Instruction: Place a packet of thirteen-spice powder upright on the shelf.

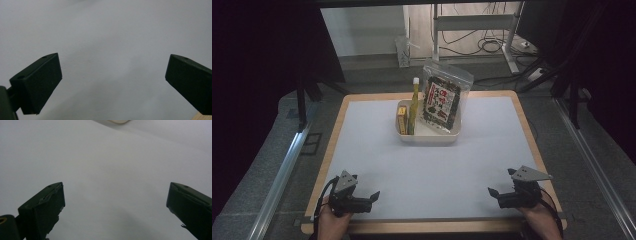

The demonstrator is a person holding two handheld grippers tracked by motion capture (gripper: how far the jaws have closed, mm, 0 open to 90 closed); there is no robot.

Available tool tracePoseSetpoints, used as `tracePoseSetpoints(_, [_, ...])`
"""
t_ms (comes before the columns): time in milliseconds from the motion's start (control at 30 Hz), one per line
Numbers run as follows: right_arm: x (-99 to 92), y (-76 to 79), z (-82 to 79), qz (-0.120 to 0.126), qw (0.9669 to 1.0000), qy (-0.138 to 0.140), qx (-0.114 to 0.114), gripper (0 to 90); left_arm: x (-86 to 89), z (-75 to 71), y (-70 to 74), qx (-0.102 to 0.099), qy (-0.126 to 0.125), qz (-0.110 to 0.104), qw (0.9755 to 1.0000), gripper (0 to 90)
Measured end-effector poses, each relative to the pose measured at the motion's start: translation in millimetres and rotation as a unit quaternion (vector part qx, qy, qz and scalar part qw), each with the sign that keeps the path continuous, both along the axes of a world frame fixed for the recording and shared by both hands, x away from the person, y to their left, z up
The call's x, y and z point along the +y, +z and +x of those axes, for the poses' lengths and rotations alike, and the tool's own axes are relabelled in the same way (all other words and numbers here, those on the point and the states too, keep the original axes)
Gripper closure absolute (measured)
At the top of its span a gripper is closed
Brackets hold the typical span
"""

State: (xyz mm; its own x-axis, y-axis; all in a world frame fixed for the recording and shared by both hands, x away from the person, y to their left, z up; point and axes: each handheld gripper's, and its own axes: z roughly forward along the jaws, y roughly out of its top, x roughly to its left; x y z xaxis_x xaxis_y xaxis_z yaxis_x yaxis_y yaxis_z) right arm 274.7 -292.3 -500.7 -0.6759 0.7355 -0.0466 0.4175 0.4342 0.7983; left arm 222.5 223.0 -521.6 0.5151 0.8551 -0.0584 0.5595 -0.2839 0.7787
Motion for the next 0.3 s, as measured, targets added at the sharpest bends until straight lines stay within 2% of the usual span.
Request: tracePoseSetpoints(300, [1.2,-2.5,0.3,-0.010,0.9999,0.007,-0.002,1.8,3.0,1.0,-2.2,0.005,0.000,-0.010,0.9999,1.0])
